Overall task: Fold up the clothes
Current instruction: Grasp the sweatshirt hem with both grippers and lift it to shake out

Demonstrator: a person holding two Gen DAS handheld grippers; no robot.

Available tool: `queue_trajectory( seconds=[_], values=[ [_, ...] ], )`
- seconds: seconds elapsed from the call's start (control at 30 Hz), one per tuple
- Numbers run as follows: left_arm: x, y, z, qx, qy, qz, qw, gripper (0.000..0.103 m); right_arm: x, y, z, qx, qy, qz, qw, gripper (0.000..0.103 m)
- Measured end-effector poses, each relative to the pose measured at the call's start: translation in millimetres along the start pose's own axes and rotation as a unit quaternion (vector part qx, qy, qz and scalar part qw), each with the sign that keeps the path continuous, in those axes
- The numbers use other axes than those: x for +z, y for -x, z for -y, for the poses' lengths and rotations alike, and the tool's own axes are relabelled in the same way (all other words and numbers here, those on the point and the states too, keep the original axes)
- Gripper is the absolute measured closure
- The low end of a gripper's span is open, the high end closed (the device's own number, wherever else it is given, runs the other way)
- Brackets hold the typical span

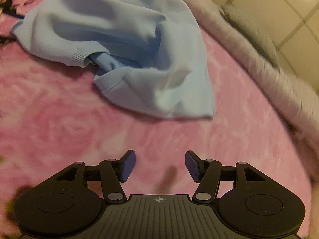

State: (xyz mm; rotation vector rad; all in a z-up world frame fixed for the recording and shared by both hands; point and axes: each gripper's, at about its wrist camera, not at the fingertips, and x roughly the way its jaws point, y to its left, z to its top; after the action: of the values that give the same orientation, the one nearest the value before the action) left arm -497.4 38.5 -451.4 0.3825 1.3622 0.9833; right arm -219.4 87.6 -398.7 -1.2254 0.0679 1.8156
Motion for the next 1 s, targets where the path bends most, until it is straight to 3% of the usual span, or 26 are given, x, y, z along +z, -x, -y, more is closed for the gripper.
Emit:
queue_trajectory(
  seconds=[0.23,0.33,0.4,0.43,0.5,0.6,0.7,0.87,1.0],
  values=[
    [-7.5,-16.8,-20.2,-0.012,0.054,0.018,0.9983,0.068,6.0,-32.4,8.6,-0.037,0.093,0.052,0.994,0.045],
    [-8.9,-18.4,-31.3,-0.04,0.086,0.023,0.9952,0.086,8.1,-50.8,7.3,-0.052,0.138,0.074,0.986,0.045],
    [-11.8,-18.8,-43.8,-0.06,0.116,0.02,0.9912,0.098,13.2,-59.3,8.9,-0.039,0.143,0.077,0.986,0.075],
    [-13.2,-17.4,-53.0,-0.063,0.134,0.018,0.9888,0.098,17.9,-61.5,11.4,-0.026,0.134,0.066,0.988,0.092],
    [-15.3,-11.1,-74.5,-0.062,0.174,0.023,0.9826,0.098,27.1,-57.2,17.6,-0.021,0.106,0.058,0.993,0.095],
    [-15.3,4.5,-118.8,-0.042,0.241,0.041,0.9689,0.099,40.5,-23.3,39.7,-0.028,0.03,0.079,0.996,0.096],
    [-10.8,32.7,-172.5,-0.006,0.296,0.064,0.9532,0.1,54.3,26.2,68.9,-0.051,-0.043,0.119,0.991,0.096],
    [4.3,93.2,-254.9,0.05,0.343,0.128,0.9291,0.1,85.0,117.6,110.2,-0.108,-0.1,0.2,0.969,0.097],
    [8.9,157.7,-297.6,0.083,0.378,0.183,0.9036,0.1,109.0,190.5,143.5,-0.152,-0.116,0.272,0.943,0.097]
  ],
)
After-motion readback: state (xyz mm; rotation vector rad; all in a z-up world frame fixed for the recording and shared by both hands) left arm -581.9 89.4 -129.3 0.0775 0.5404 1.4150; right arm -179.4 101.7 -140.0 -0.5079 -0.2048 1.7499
